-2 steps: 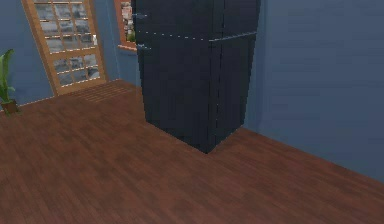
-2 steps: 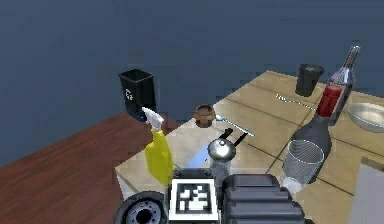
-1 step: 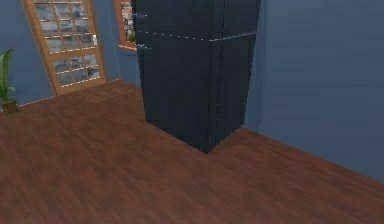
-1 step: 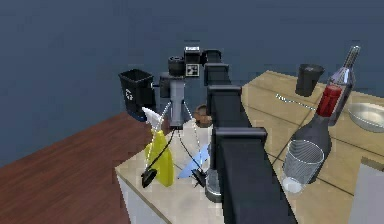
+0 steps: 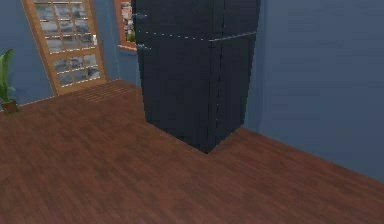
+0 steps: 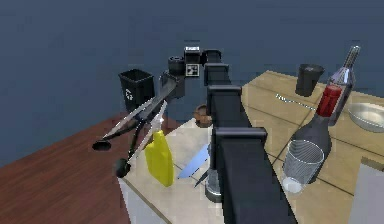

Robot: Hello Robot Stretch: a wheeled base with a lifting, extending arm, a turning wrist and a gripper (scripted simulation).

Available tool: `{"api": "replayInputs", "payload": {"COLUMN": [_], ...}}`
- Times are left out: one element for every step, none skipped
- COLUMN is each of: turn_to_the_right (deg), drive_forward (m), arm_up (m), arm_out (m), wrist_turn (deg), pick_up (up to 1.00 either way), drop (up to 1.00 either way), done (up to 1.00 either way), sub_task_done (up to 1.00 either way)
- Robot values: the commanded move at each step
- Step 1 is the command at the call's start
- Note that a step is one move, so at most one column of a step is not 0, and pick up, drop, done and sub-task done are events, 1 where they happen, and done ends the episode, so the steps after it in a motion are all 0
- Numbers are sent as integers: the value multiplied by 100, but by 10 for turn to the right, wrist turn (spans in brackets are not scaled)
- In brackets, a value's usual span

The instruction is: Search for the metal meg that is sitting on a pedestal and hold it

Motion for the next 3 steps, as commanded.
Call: {"api": "replayInputs", "payload": {"turn_to_the_right": [0, 0, 0], "drive_forward": [0, 0, 0], "arm_up": [0, 0, 0], "arm_out": [0, 0, 0], "wrist_turn": [450, 450, 450], "pick_up": [0, 0, 0], "drop": [0, 0, 0], "done": [0, 0, 0], "sub_task_done": [0, 0, 0]}}
